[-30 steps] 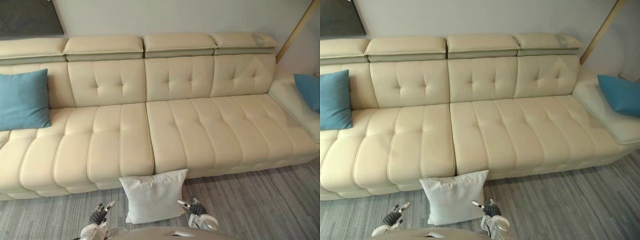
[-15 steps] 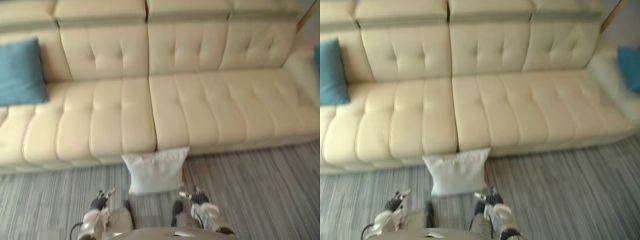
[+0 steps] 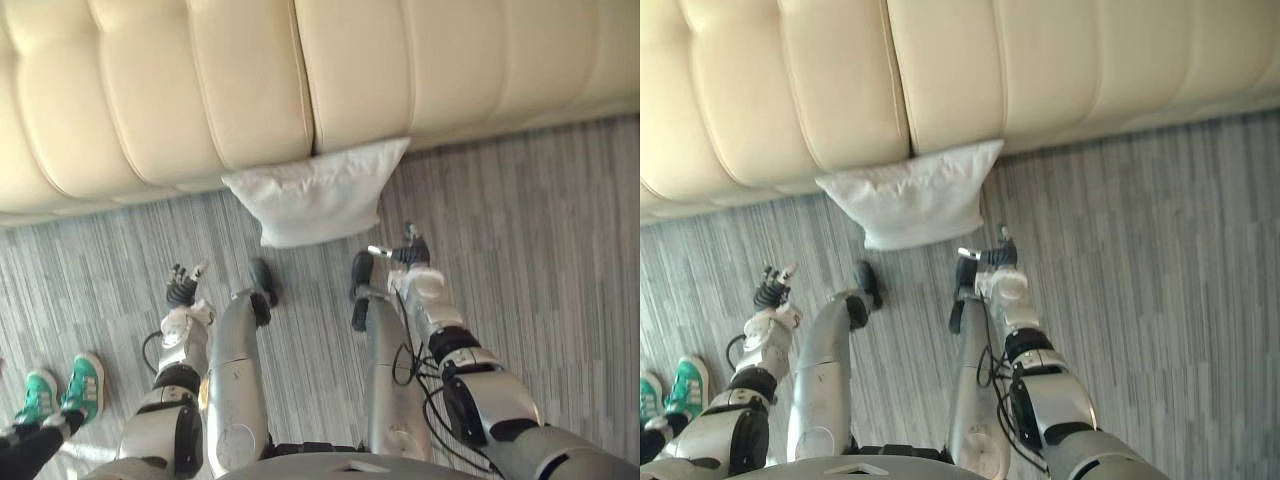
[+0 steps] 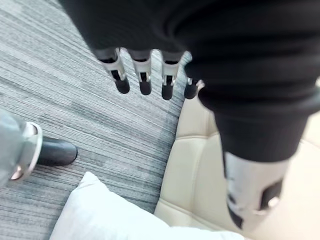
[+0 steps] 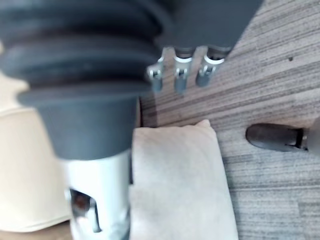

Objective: Pick up cushions and gather them together orderly.

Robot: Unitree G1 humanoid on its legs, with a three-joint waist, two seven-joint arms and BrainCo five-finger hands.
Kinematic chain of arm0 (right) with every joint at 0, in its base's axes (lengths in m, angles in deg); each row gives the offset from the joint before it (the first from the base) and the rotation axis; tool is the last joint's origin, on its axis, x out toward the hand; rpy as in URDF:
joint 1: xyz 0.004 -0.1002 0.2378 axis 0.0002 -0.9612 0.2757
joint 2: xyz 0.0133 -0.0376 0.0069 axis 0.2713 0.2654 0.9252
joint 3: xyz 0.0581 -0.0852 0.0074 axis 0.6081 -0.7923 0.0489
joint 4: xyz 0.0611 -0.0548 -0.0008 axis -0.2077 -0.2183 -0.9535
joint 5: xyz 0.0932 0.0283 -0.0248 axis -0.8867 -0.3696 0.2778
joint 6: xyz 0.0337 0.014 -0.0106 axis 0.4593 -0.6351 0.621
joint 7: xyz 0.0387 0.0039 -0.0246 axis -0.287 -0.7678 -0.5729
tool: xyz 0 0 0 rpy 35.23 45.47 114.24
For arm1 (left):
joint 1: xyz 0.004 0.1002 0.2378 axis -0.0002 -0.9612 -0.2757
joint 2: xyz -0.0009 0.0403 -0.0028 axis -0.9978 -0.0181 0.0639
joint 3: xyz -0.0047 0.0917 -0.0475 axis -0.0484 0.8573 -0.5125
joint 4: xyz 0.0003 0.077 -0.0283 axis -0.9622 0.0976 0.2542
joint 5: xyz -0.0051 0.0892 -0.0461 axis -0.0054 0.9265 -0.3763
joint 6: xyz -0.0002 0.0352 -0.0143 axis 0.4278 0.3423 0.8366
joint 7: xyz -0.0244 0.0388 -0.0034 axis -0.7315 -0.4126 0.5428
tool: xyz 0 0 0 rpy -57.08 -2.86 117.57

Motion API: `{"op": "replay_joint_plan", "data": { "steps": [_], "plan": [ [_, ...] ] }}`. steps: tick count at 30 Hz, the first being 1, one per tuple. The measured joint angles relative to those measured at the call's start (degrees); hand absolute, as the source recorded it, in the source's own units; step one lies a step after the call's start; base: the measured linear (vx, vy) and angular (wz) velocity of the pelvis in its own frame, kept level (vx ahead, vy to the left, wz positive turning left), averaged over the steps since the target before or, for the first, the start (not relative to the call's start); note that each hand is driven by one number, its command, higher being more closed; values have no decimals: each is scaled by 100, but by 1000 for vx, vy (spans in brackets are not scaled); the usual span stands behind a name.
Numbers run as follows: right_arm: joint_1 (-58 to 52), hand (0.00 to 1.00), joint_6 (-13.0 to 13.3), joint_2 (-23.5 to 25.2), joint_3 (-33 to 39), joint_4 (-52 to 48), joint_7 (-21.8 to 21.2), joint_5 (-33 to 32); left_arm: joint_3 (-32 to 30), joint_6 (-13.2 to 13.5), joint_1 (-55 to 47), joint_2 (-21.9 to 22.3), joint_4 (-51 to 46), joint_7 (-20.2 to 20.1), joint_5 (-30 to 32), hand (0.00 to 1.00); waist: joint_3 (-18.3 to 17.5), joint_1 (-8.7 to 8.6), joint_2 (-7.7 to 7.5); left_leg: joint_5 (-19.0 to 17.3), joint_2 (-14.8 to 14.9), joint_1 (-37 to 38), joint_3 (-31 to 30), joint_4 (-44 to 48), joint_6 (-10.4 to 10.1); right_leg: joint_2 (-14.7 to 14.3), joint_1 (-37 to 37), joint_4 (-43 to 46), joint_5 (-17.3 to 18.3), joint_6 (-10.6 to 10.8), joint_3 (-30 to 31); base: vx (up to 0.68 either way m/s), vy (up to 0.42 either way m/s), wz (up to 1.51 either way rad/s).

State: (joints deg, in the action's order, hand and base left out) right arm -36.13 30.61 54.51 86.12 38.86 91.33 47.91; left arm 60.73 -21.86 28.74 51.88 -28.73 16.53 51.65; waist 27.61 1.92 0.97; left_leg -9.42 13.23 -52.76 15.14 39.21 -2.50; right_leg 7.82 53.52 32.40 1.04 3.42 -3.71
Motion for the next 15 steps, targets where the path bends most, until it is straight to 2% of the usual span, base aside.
{"op": "replay_joint_plan", "data": {
  "steps": [1, 2, 7, 11, 14, 15],
  "plan": [
    [255, 0, 5, -67, 25, -194, 111, -65, -1, 63, 196, -21, -263, 59, -92, 0, 157, 9, 1, 74, 8, -282, -21, 65, 75, 8, 282, 101, -36, 16, 9, -48, 0, 3],
    [357, 0, 32, -92, 22, -279, 151, -90, 1, 96, 275, -35, -353, 78, -129, 0, 213, 17, -1, 103, 15, -397, -31, 106, 56, 9, 403, 164, -38, 19, 8, -48, -2, 7],
    [1129, 0, 206, -409, -20, -875, 428, -228, 43, 302, 1035, -270, -951, 359, -260, 0, 322, 81, 5, 139, 37, -1579, -189, 677, 91, 95, 1651, 1001, 149, -24, 3, -25, -14, 13],
    [1578, 0, 295, -466, -57, -937, 646, -324, 281, 338, 1484, -526, -1297, 572, -256, 0, 357, 101, 3, 54, 53, -2340, -446, 1287, 99, 137, 2370, 1765, 425, -59, -16, -63, -45, 19],
    [1815, 0, 299, -457, -286, -1009, 729, -346, 481, 341, 1692, -633, -1529, 674, -238, 0, 359, 132, 3, 11, 125, -2763, -480, 1582, 142, 157, 2803, 2080, 487, -58, 6, -65, -20, 2],
    [1886, 100, 300, -413, -396, -1132, 763, -373, 570, 348, 1785, -682, -1599, 678, -231, 0, 359, 129, 3, -13, 133, -2928, -515, 1658, 102, 157, 2957, 2151, 496, -91, 9, -58, 9, -4]
  ]
}}
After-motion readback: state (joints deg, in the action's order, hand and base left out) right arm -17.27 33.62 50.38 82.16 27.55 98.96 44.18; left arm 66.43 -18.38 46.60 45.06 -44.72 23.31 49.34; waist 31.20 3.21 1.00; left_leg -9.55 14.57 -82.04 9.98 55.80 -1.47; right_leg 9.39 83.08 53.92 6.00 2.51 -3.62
